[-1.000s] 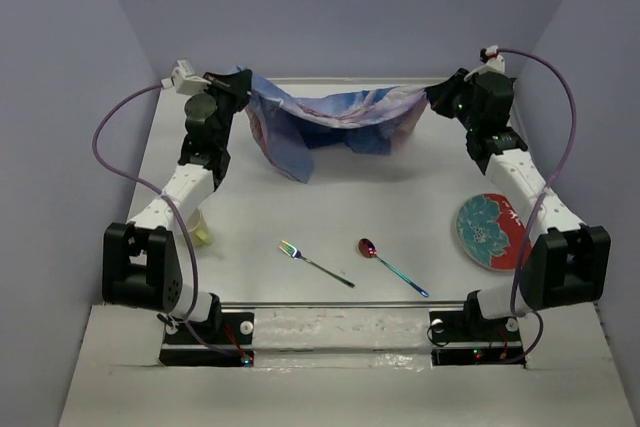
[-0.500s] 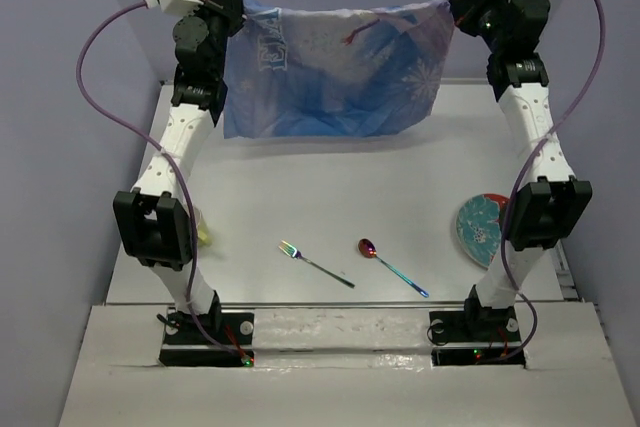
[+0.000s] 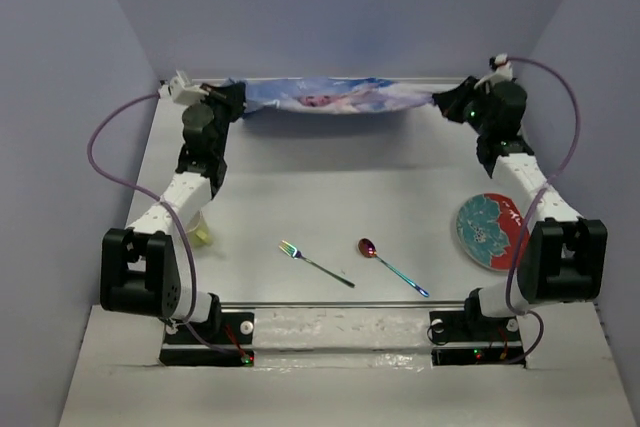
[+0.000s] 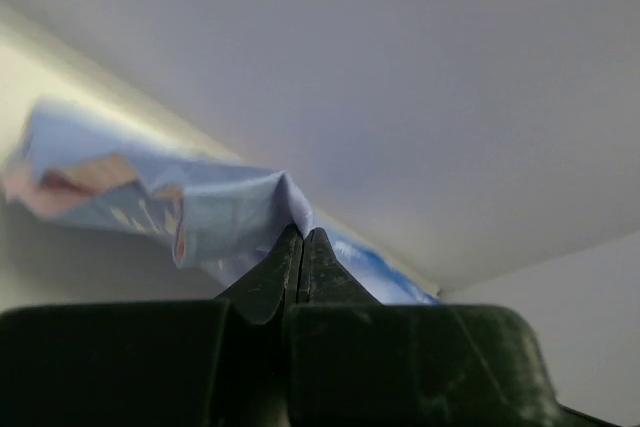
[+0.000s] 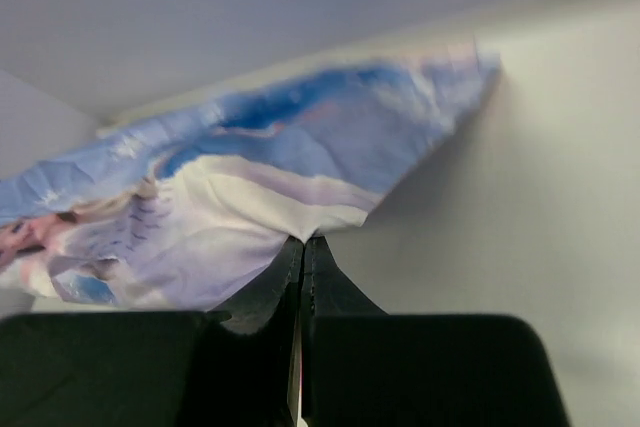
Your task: Set the dinner table for one person
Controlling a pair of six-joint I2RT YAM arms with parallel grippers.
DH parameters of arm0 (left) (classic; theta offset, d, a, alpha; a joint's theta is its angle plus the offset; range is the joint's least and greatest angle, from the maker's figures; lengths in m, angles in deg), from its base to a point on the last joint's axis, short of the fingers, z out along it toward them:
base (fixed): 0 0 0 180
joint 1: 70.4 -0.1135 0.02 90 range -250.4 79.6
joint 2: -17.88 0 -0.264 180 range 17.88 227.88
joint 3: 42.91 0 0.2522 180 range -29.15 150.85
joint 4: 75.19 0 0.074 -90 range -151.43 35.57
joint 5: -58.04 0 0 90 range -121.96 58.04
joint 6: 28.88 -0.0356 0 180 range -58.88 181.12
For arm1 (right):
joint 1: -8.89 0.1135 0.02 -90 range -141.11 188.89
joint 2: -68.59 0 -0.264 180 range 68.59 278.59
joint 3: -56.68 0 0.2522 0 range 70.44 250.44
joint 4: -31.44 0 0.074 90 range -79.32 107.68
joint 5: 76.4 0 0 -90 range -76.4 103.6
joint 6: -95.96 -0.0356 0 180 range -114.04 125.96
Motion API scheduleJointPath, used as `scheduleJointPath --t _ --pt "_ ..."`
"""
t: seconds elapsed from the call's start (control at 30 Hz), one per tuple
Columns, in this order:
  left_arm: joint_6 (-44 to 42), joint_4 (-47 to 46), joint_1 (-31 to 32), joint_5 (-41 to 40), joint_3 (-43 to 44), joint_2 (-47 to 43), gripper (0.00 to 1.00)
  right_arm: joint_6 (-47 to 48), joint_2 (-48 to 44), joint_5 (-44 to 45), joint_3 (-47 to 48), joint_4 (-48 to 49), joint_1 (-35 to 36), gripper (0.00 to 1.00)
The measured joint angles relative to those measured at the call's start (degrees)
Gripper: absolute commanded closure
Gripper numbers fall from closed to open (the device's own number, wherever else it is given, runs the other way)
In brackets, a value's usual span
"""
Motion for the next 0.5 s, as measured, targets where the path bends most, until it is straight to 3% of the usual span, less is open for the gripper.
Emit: scheduleJointPath --t 0.07,0.17,0.2,0.3,0.37,0.5 --pt "1.5 -3.3 -0.1 0.3 -9.6 -0.8 0.98 -1.9 1.7 -1.0 -10.7 2.3 0.0 1.0" --pt "4.0 -4.7 -0.4 0.6 -21.6 -0.2 0.84 -4.6 5.1 -1.3 -22.0 2.2 0.0 1.0" --pt "4.6 -4.7 -0.4 0.8 -24.3 -0.1 0.71 -5.4 6.1 -1.3 -24.4 1.7 0.0 1.0" --pt "6.0 -5.5 -0.4 1.4 -29.7 -0.3 0.46 -7.1 6.0 -0.8 -28.8 1.2 0.0 1.0" --pt "7.3 -6.1 -0.4 1.3 -33.6 -3.1 0.37 -7.9 4.4 0.0 -30.4 1.3 0.0 0.97" --pt "7.7 -4.7 -0.4 0.4 -38.1 -11.8 0.34 -8.4 -0.7 1.0 -32.7 1.2 0.0 0.91"
